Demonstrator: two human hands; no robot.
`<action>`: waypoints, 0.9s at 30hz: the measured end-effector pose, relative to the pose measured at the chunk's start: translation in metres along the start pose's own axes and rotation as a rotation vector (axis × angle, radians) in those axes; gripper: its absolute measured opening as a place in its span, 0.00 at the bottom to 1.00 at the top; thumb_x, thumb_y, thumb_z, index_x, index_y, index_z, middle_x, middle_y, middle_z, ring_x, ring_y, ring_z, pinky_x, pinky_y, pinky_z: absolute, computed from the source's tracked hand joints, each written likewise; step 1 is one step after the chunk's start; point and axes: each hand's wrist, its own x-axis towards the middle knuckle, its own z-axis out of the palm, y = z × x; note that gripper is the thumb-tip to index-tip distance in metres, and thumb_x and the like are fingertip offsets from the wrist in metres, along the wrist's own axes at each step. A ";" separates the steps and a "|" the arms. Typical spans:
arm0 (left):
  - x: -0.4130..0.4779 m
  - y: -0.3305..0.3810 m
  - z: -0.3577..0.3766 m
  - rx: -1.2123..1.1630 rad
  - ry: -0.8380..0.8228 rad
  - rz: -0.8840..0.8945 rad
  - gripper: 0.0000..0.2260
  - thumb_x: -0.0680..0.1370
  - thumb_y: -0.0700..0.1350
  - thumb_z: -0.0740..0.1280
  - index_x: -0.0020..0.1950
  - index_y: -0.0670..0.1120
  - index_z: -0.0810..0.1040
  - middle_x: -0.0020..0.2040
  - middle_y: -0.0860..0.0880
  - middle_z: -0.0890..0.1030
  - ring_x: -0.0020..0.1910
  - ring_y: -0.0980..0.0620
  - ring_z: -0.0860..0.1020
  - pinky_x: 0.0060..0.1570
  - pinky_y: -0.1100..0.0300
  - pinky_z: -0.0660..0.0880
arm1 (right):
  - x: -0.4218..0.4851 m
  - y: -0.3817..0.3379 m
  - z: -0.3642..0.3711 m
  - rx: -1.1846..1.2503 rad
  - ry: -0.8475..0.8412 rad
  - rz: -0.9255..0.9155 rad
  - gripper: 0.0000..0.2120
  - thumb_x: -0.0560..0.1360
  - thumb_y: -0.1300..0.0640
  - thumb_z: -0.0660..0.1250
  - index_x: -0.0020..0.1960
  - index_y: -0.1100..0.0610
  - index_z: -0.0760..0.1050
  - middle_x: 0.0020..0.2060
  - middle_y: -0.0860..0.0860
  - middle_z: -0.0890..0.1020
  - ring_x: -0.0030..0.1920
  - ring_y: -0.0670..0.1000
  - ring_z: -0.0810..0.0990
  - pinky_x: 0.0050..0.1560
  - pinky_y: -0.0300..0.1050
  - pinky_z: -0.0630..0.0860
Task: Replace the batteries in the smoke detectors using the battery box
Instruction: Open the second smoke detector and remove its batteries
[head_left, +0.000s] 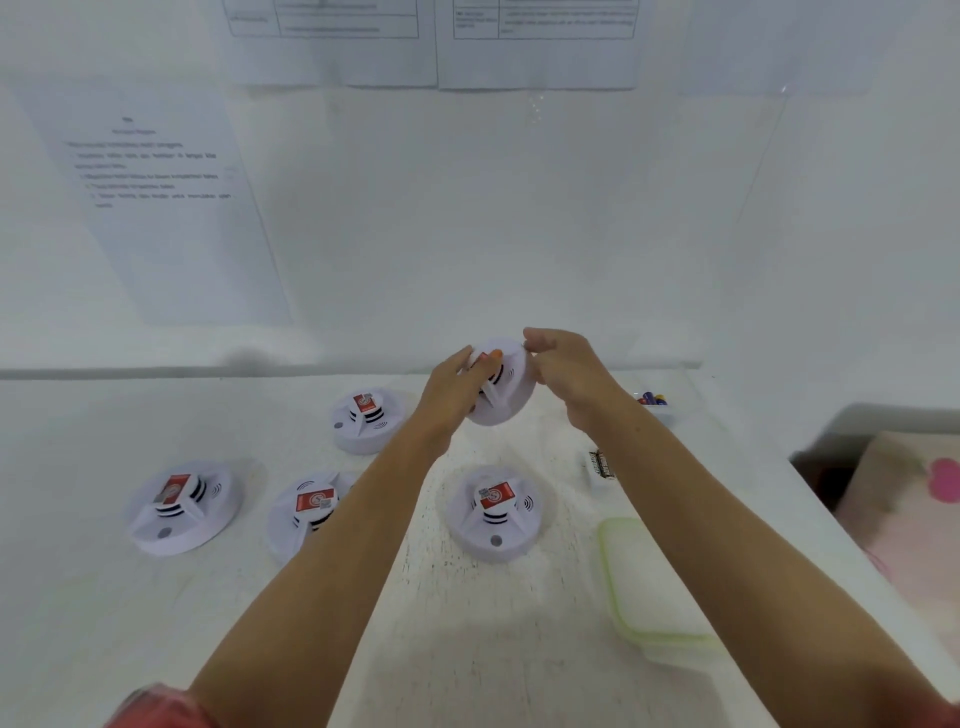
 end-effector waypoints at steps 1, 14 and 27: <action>-0.007 0.002 0.001 -0.007 -0.031 -0.001 0.12 0.77 0.52 0.65 0.42 0.45 0.70 0.39 0.47 0.70 0.40 0.50 0.69 0.39 0.59 0.64 | -0.007 -0.003 -0.003 -0.009 -0.001 -0.031 0.22 0.73 0.74 0.56 0.67 0.73 0.60 0.66 0.68 0.65 0.68 0.65 0.64 0.70 0.57 0.61; -0.063 0.010 0.037 -0.818 -0.407 -0.439 0.23 0.70 0.56 0.64 0.59 0.43 0.77 0.58 0.40 0.78 0.57 0.41 0.75 0.63 0.42 0.66 | -0.079 -0.006 -0.038 -0.188 -0.029 -0.398 0.17 0.70 0.67 0.69 0.59 0.59 0.77 0.52 0.53 0.81 0.47 0.47 0.77 0.54 0.39 0.73; -0.041 0.013 0.099 -0.787 -0.297 -0.390 0.24 0.77 0.63 0.54 0.54 0.46 0.78 0.46 0.40 0.84 0.44 0.36 0.81 0.54 0.39 0.71 | -0.052 0.015 -0.108 -0.736 -0.168 -0.472 0.31 0.65 0.51 0.76 0.64 0.56 0.70 0.55 0.53 0.71 0.54 0.51 0.72 0.56 0.45 0.72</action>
